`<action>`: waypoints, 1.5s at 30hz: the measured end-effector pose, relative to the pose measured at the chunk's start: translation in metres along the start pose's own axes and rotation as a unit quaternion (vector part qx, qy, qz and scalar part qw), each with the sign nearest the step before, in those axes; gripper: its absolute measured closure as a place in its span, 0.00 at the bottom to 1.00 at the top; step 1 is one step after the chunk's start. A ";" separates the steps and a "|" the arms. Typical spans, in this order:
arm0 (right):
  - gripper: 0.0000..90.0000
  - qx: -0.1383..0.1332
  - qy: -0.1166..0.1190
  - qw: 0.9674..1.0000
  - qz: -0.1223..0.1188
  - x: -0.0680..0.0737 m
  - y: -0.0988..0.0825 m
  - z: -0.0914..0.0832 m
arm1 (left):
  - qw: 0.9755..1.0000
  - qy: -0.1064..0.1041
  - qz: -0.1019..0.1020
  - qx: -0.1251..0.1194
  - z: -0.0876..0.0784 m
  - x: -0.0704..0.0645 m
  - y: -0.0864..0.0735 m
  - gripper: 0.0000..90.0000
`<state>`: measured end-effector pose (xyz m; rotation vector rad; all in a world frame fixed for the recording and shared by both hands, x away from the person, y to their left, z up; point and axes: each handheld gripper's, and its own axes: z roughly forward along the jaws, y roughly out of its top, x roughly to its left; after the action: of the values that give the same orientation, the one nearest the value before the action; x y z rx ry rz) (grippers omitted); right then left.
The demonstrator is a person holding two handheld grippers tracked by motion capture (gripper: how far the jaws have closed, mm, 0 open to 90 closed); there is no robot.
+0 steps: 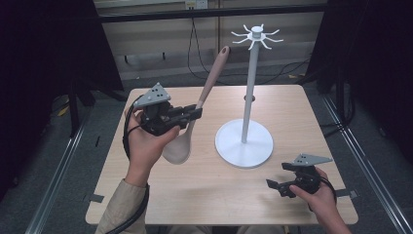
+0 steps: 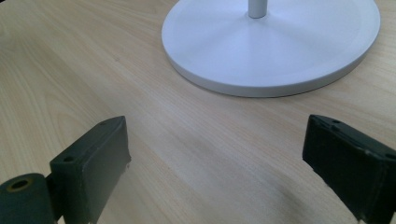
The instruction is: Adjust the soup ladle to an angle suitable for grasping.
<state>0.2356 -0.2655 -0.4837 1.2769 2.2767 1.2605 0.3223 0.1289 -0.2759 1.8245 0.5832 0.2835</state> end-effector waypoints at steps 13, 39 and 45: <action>0.08 0.000 0.003 1.000 0.001 -0.001 0.000 0.000 | 1.000 -0.009 -0.007 -0.005 0.013 0.004 0.012 0.88; 0.08 0.000 0.004 1.000 0.003 -0.002 -0.001 0.000 | 0.999 -0.027 -0.019 -0.003 0.030 0.001 0.011 0.88; 0.08 0.000 0.005 1.000 0.003 -0.002 -0.001 0.000 | 0.999 -0.027 -0.020 -0.003 0.034 0.001 0.010 0.88</action>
<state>0.2363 -0.2668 -0.4850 1.2806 2.2804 1.2720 0.3417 0.0996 -0.2774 1.8080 0.5800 0.2078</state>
